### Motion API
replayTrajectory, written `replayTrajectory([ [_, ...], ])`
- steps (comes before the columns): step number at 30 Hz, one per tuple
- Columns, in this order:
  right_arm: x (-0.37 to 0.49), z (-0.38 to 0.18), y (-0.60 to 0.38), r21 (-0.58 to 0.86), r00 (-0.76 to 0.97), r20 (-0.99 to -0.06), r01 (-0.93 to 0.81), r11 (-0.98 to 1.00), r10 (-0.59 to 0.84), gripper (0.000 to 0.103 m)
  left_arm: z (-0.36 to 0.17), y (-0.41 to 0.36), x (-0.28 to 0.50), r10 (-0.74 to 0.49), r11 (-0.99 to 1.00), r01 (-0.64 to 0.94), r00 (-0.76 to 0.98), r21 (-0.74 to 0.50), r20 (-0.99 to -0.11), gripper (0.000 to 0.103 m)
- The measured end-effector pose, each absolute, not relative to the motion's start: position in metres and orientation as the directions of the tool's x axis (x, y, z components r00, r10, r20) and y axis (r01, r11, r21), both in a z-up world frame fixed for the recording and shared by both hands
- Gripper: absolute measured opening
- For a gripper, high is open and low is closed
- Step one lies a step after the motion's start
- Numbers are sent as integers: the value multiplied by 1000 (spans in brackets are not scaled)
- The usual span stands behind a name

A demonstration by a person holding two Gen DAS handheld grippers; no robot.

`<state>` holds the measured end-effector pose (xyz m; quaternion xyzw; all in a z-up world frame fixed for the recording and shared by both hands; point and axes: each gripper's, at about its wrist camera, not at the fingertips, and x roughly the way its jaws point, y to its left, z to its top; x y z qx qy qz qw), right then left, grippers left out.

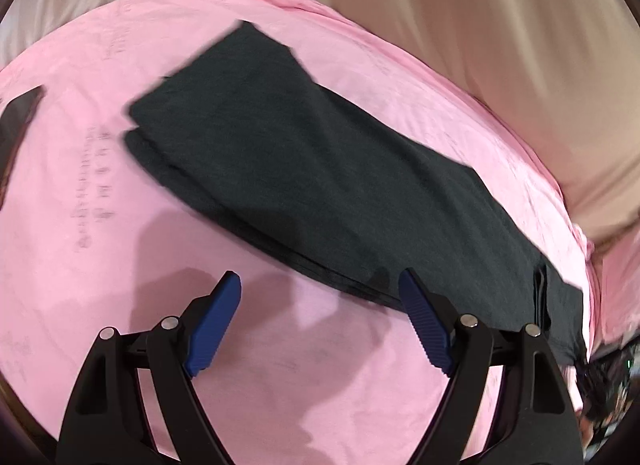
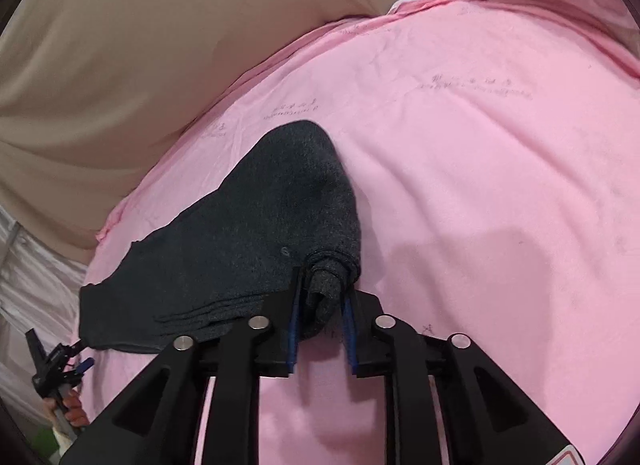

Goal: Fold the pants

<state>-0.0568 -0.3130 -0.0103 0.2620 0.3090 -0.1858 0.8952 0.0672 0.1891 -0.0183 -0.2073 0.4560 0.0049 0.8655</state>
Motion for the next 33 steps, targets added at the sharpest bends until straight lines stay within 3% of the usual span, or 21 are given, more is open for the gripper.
replayTrajectory([
  [1, -64, 4, -303, 283, 737, -621, 528, 801, -267, 44, -16, 196, 66, -170, 911, -211, 592, -355, -788, 79],
  [3, -62, 29, -272, 168, 762, -575, 467, 868, -299, 54, -11, 206, 61, -133, 912, -232, 611, -337, -780, 83],
  [5, -37, 38, -236, 115, 776, -599, 326, 938, -196, 66, -8, 208, 60, -95, 921, -242, 621, -305, -778, 84],
  [8, 5, 27, -185, 75, 753, -657, 121, 990, -43, 68, -9, 203, 63, -133, 917, -222, 615, -332, -777, 84],
  [11, 49, -1, -144, -6, 691, -723, 13, 1000, -13, 63, -9, 194, 60, -171, 917, -189, 610, -351, -774, 84],
  [12, 58, -8, -143, -9, 674, -739, 9, 1000, -13, 56, -8, 193, 60, -171, 919, -184, 610, -349, -774, 84],
  [13, 61, -15, -145, 4, 652, -759, 13, 1000, -5, 24, -8, 193, 59, -173, 921, -177, 610, -346, -773, 84],
  [14, 67, -20, -150, 32, 633, -774, 38, 999, 1, 3, -7, 193, 59, -176, 923, -171, 611, -345, -772, 84],
  [16, 63, -17, -157, 113, 653, -755, 39, 993, 60, 6, -7, 196, 59, -172, 923, -173, 613, -343, -771, 84],
  [20, 58, -3, -131, 122, 675, -724, -79, 989, 143, 7, -9, 200, 63, -169, 922, -176, 617, -345, -768, 84],
  [21, 62, -8, -129, 77, 665, -740, -66, 995, 101, 8, -10, 200, 66, -172, 921, -177, 615, -347, -769, 84],
  [23, 64, -18, -128, -22, 641, -767, -9, 1000, -11, 17, -14, 200, 70, -184, 914, -185, 605, -362, -775, 84],
  [27, 59, -16, -127, -52, 658, -752, 13, 999, -48, 50, -17, 208, 66, -203, 897, -202, 603, -394, -772, 89],
  [28, 62, -20, -126, -61, 642, -765, 5, 998, -50, 52, -18, 210, 65, -193, 897, -209, 605, -388, -773, 89],
  [31, 69, -32, -130, -71, 629, -775, 4, 997, -58, 46, -18, 215, 66, -188, 894, -220, 605, -389, -774, 89],
  [32, 69, -32, -133, -72, 636, -769, 14, 997, -64, 39, -17, 216, 65, -186, 893, -223, 608, -391, -772, 89],
  [33, 71, -30, -137, -57, 636, -769, 29, 998, -63, 26, -16, 218, 64, -184, 893, -223, 610, -390, -771, 89],
])
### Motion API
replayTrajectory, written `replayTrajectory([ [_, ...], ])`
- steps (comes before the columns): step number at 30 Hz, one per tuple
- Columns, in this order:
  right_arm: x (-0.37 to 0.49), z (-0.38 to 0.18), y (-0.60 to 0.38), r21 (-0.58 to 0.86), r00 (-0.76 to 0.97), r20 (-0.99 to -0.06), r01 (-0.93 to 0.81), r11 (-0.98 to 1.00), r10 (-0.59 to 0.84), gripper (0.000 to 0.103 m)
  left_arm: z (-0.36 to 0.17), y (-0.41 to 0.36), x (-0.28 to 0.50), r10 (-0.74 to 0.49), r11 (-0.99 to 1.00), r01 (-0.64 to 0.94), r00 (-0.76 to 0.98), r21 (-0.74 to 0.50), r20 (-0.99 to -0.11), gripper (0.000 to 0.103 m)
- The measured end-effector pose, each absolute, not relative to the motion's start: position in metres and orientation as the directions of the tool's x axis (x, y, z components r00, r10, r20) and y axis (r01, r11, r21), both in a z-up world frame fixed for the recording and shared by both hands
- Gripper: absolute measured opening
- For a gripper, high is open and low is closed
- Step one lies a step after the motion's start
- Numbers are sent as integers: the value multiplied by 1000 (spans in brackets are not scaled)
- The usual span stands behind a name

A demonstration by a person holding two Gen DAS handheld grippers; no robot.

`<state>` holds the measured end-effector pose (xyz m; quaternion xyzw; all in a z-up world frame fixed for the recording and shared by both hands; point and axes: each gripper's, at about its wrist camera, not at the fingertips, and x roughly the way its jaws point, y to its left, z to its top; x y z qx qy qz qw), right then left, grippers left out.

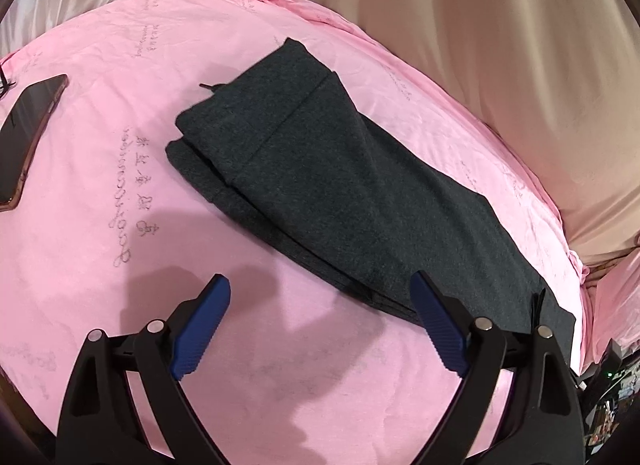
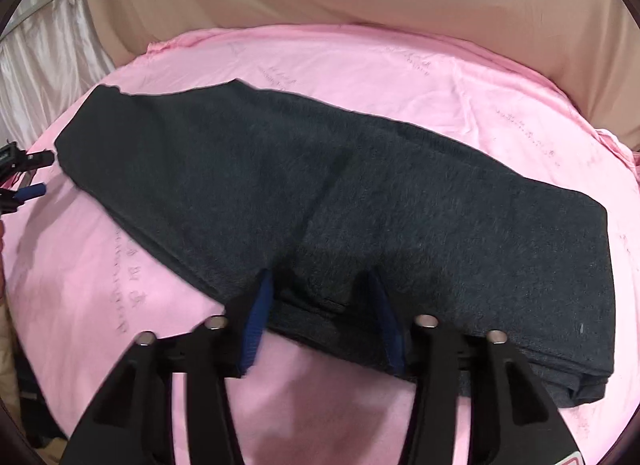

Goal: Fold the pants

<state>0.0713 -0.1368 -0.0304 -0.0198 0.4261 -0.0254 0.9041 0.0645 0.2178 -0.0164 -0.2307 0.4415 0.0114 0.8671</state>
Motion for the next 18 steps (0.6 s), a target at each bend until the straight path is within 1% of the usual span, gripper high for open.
replayTrajectory([
  [1, 74, -28, -141, -32, 635, -770, 48, 998, -55, 13, -16, 219, 64, -180, 894, -225, 612, -388, -770, 89],
  [3, 73, -20, -143, 59, 659, -752, 47, 997, 14, 13, -17, 225, 66, -168, 890, -244, 611, -386, -773, 89],
  [6, 77, 0, -129, 111, 714, -695, -16, 994, 89, 13, -19, 241, 69, -165, 868, -281, 614, -410, -771, 89],
  [7, 84, -2, -122, 115, 705, -700, -43, 992, 112, 13, -19, 246, 69, -164, 858, -295, 618, -420, -769, 89],
  [8, 95, -11, -113, 108, 677, -725, -69, 992, 126, 14, -20, 254, 70, -165, 842, -313, 626, -439, -762, 89],
  [9, 104, -23, -106, 100, 649, -749, -83, 992, 130, 16, -20, 260, 71, -167, 831, -324, 630, -452, -758, 89],
  [10, 110, -34, -101, 92, 621, -774, -89, 992, 127, 24, -20, 266, 73, -176, 817, -332, 635, -472, -752, 90],
  [11, 111, -41, -97, 79, 616, -779, -87, 993, 116, 29, -21, 274, 76, -192, 798, -340, 640, -498, -744, 90],
  [12, 104, -38, -96, 72, 651, -751, -82, 994, 108, 31, -23, 280, 79, -199, 784, -349, 643, -514, -740, 92],
  [13, 98, -34, -97, 101, 659, -740, -86, 991, 132, 40, -24, 285, 82, -208, 768, -357, 646, -532, -734, 93],
  [14, 92, -28, -100, 129, 672, -725, -80, 988, 149, 45, -28, 291, 87, -217, 751, -373, 640, -545, -737, 94],
  [15, 85, -23, -104, 140, 691, -708, -67, 988, 148, 52, -34, 298, 93, -228, 729, -395, 631, -560, -742, 95],
  [16, 78, -18, -108, 147, 707, -692, -55, 988, 142, 57, -36, 303, 97, -241, 711, -393, 644, -584, -727, 96],
  [18, 65, -12, -119, 146, 722, -682, -22, 989, 117, 59, -36, 309, 107, -233, 689, -411, 655, -597, -719, 97],
])
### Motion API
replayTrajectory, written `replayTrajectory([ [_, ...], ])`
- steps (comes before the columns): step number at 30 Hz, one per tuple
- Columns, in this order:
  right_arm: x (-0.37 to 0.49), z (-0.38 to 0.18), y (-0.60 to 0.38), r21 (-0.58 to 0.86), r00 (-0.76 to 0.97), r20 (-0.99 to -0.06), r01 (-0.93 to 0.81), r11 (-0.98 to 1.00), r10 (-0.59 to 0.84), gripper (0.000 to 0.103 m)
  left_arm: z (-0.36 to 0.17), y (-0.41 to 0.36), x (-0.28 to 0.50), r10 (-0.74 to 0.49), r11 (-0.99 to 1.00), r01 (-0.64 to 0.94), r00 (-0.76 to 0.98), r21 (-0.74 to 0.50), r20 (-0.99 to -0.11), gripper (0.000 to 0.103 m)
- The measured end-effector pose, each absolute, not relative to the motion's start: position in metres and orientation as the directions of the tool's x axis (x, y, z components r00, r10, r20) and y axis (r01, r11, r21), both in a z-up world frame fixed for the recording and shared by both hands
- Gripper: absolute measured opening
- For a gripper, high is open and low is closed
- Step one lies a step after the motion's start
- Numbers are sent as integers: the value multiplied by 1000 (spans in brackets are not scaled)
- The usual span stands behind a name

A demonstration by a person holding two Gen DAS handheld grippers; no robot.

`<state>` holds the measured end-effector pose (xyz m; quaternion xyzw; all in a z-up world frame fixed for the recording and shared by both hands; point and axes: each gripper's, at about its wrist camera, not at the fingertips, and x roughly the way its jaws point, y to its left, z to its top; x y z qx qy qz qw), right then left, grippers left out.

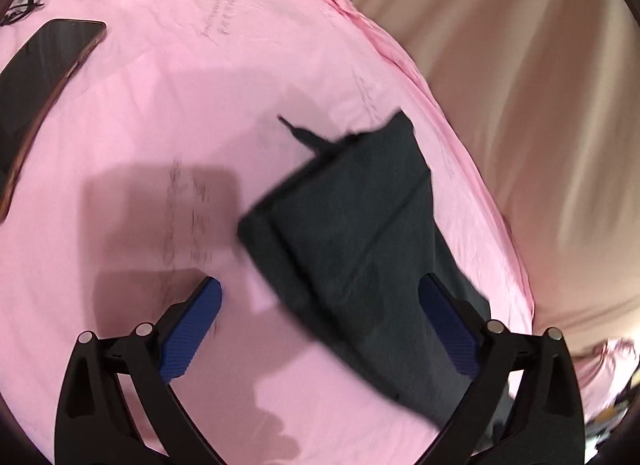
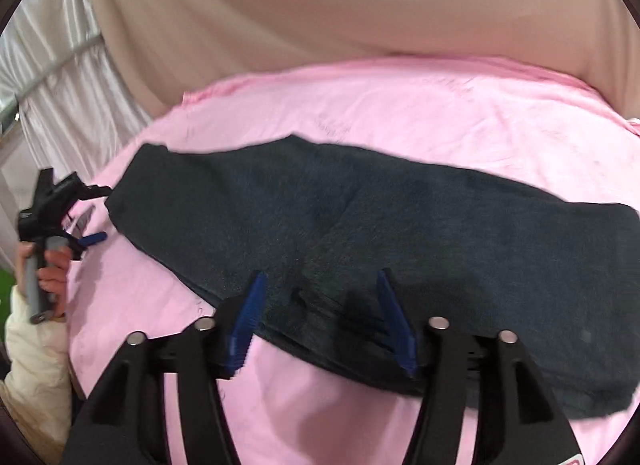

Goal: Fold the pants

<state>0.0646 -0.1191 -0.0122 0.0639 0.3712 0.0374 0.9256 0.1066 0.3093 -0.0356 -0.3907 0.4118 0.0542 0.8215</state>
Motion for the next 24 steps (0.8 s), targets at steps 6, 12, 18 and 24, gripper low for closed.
replayTrajectory([
  [6, 26, -11, -166, 207, 739, -673, 135, 969, 41, 63, -31, 311, 123, -132, 698, -472, 654, -538, -745, 21],
  [12, -8, -11, -217, 343, 775, -632, 259, 903, 18, 66, 92, 199, 105, -225, 861, -116, 785, -495, -576, 19],
  [18, -29, -10, -242, 399, 802, -597, 262, 879, 32, 66, 117, 3, 89, -481, 875, 319, 663, -364, -574, 29],
  [24, -36, -8, -247, 395, 797, -601, 234, 888, 57, 69, 29, -65, 74, -400, 906, 354, 534, -232, -745, 73],
])
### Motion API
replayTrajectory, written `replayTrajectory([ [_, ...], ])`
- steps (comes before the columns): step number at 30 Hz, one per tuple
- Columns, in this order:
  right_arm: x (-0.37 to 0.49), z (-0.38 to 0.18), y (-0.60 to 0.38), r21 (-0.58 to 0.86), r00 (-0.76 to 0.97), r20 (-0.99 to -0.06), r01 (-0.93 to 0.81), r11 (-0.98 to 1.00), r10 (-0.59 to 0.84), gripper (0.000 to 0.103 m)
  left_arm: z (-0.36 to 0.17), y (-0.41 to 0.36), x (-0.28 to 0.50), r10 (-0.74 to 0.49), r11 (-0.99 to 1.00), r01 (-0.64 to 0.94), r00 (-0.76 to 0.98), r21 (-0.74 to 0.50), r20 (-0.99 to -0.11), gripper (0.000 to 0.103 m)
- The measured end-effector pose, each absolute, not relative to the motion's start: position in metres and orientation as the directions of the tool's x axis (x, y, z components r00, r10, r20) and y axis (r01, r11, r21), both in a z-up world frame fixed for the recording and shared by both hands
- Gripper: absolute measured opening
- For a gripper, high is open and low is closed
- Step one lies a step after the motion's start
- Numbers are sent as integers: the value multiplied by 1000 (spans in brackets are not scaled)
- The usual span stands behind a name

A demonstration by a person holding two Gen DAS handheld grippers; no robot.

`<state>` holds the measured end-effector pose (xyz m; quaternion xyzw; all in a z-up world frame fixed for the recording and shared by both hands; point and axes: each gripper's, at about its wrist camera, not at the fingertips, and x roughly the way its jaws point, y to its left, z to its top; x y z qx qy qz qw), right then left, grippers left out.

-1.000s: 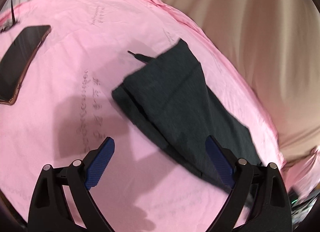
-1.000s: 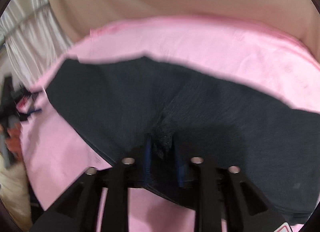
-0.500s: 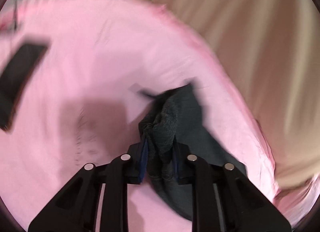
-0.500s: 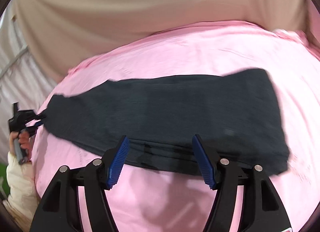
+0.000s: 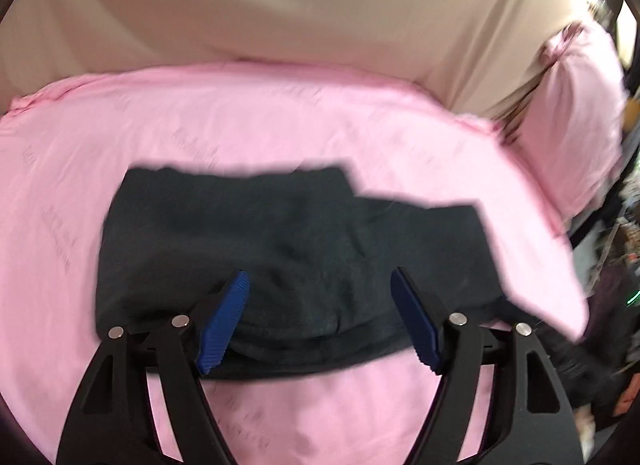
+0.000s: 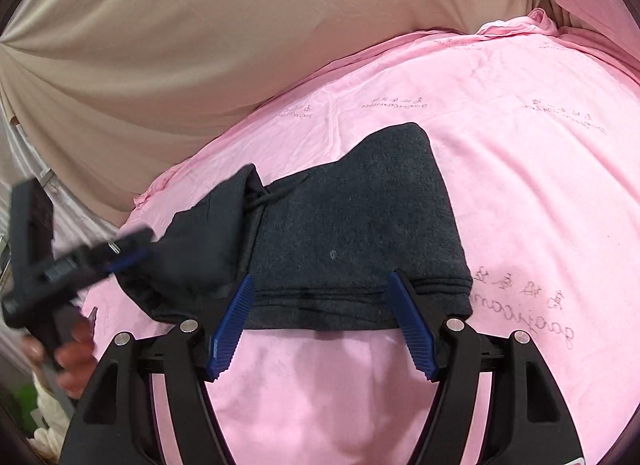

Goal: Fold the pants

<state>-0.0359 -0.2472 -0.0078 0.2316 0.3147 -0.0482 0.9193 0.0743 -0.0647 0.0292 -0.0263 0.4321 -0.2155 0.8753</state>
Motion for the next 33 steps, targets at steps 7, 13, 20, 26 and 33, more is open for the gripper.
replayTrajectory([
  [7, 25, 0, -223, 492, 766, -571, 32, 870, 295, 76, 40, 23, 50, -286, 958, 169, 622, -232, -729, 90],
  [13, 88, -39, -190, 507, 660, -661, 43, 861, 356, 77, 49, 96, 29, -169, 980, 38, 686, -197, -708, 93],
  [20, 106, -38, -170, 534, 644, -652, 15, 845, 400, 31, 28, 141, 36, -154, 968, -50, 654, -246, -740, 93],
  [26, 98, 42, -176, 530, 738, -529, -98, 842, 419, 16, 31, 132, 41, -191, 964, -14, 655, -265, -731, 93],
  [33, 33, 90, -249, 269, 831, -551, 90, 959, 77, 16, 32, 102, 44, -224, 967, 56, 644, -247, -731, 93],
])
